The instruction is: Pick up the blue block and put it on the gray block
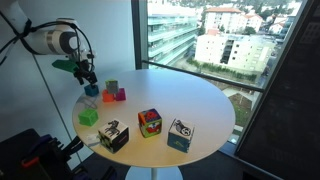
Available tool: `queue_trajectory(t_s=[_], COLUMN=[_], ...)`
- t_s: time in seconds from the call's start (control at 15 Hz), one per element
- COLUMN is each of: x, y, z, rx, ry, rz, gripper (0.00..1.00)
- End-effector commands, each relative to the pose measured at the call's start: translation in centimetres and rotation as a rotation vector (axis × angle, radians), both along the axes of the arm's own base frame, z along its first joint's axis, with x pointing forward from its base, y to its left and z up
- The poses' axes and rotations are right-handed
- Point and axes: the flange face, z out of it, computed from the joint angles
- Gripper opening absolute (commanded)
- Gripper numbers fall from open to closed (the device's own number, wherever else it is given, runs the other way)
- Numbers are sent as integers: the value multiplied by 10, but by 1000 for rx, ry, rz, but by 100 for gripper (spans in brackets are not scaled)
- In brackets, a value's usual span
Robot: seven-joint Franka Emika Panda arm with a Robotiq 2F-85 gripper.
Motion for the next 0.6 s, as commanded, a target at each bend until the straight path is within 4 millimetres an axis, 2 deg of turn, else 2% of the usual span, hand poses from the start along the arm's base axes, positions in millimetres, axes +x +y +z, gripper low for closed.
queue_trajectory(t_s=[0.0, 0.53], x=[3, 2], y=[1, -2], z=[2, 1], rx=[2, 0], ry=[-7, -1], rz=[-10, -3], gripper=[100, 100])
